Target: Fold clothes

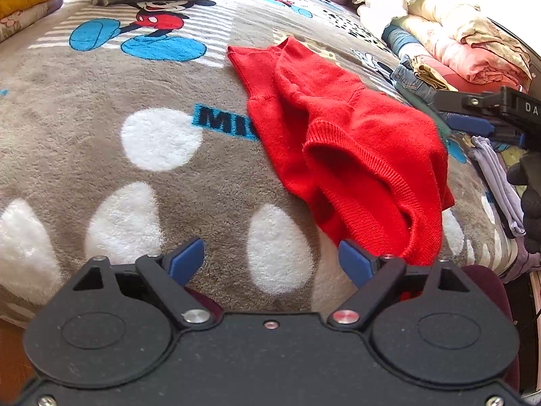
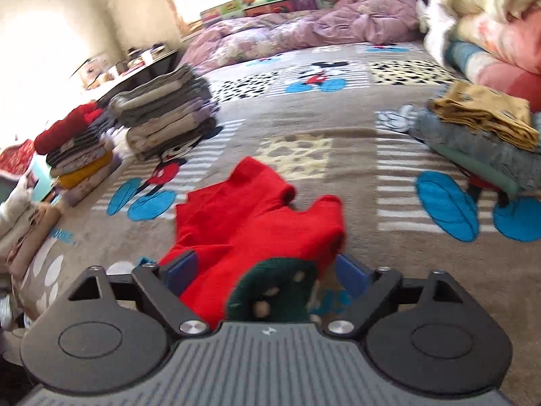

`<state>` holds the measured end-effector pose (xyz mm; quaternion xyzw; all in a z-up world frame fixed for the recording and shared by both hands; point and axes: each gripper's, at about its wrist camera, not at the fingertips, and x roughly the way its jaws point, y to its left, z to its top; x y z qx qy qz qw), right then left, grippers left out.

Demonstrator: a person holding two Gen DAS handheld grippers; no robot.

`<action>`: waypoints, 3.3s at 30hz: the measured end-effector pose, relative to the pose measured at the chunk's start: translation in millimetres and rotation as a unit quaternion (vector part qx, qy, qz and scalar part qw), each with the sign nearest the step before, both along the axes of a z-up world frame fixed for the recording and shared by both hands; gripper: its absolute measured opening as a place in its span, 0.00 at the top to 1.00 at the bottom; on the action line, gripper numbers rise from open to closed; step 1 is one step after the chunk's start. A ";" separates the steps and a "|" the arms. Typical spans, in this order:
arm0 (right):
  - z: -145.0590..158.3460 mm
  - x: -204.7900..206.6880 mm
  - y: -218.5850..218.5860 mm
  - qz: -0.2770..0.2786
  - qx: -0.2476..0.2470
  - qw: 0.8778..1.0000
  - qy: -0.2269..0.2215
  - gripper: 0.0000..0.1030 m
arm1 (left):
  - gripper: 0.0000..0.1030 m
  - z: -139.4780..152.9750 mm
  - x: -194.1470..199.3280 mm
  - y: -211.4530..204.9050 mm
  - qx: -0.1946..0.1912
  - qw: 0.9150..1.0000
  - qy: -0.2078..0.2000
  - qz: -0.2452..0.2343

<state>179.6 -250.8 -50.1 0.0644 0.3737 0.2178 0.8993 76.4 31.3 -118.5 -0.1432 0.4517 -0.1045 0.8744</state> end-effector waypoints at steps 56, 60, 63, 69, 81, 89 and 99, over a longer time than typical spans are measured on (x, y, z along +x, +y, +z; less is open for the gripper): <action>13.3 28.5 -117.9 -0.056 -0.062 0.996 -0.015 0.24 | 0.08 -15.3 46.9 -58.1 -0.298 0.941 0.133 0.084; -29.8 84.1 -99.2 0.009 -0.075 0.995 0.066 0.21 | 0.08 -28.9 61.4 -71.7 -0.283 0.945 0.117 0.116; -63.9 100.2 -97.3 0.017 -0.032 0.991 0.126 0.23 | 0.14 -30.6 70.3 -79.3 -0.258 0.957 0.077 0.105; -82.7 84.2 -94.2 0.012 0.032 0.992 0.124 0.38 | 0.66 -28.2 98.9 -96.3 -0.224 0.972 0.045 0.049; -40.8 75.6 -84.9 -0.060 0.273 0.960 0.027 0.63 | 0.77 128.8 199.7 -87.0 -0.108 0.967 -0.192 -0.131; -20.4 95.6 -49.4 -0.125 0.223 0.967 -0.015 0.41 | 0.20 100.8 228.0 -9.3 -0.038 0.989 -0.139 0.032; -86.1 99.6 -34.6 -0.145 0.183 0.970 0.061 0.32 | 0.20 15.7 176.8 33.4 -0.100 0.969 -0.083 0.211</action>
